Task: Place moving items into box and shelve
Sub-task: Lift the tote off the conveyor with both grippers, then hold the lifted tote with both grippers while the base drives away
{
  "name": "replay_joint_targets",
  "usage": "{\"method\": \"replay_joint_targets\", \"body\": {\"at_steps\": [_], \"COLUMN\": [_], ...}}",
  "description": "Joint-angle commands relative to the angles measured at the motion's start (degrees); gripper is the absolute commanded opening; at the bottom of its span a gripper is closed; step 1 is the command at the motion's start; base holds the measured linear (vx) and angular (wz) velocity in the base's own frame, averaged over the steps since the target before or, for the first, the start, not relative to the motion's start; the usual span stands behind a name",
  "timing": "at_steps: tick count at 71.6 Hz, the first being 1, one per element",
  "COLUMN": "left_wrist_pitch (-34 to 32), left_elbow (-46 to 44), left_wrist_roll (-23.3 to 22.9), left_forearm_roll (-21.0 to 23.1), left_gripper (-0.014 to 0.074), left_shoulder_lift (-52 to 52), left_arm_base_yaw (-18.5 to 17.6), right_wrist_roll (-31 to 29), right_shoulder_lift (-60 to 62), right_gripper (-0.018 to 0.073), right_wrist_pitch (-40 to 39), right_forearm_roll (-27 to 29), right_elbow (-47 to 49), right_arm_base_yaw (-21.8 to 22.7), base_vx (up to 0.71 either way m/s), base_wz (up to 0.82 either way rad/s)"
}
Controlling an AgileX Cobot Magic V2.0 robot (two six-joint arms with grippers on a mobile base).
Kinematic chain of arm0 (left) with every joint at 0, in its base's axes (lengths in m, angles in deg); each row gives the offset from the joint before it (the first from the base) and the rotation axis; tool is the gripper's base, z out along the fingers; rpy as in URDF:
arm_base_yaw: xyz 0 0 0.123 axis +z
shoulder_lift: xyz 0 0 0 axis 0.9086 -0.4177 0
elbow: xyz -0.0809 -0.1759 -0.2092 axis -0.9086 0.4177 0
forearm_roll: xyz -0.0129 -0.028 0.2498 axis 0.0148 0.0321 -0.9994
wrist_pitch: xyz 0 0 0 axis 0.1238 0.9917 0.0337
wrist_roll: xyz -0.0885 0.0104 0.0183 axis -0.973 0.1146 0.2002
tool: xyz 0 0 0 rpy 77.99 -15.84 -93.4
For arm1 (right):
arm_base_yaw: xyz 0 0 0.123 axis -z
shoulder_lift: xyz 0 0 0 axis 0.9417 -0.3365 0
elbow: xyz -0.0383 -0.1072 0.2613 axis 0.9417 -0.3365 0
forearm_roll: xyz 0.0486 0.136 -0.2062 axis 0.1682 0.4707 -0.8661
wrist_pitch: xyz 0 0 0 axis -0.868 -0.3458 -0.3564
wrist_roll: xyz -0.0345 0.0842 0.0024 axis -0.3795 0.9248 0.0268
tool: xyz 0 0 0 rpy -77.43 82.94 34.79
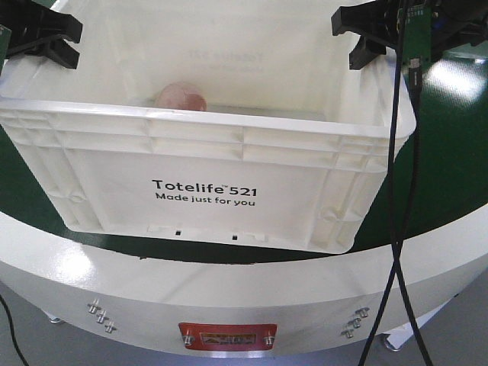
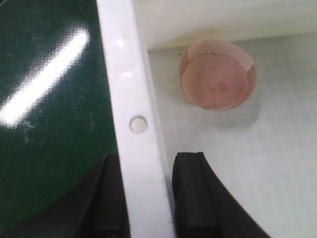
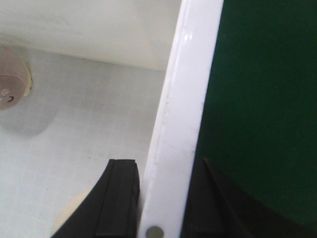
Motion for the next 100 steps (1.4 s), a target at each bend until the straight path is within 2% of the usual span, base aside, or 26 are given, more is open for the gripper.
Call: {"method": "replay_joint_targets", "body": {"at_steps": [1,67,100], "left_wrist_pitch": [-6.3,-6.3,-6.3], "left_elbow": [-2.4,-2.4,-2.4], "left_wrist_roll": [0.6,0.6,0.6], "left_forearm_roll": [8.4,8.4,8.4], "left_gripper": [-0.0017,-0.0017,-0.0017], "left_shoulder_lift": [3.4,3.4,3.4], "left_arm_base_yaw": [-0.9,-0.9,-0.9], "right_wrist_roll": [-1.8,-1.8,-1.8], "right_shoulder_lift": [3.4,3.4,3.4], "right_gripper": [-0.0012,-0.0012,-0.0012], "right_wrist_pitch": [-6.9,-6.9,-6.9], "right_forearm_roll": [5.6,5.6,5.6], "right_elbow": [2.5,2.5,2.5], "right_arm_base_yaw": [-0.6,-0.6,-0.6], "base_vx": [0.00,-0.09,-0.14], "base_wz": [0.00,0.01,0.33]}}
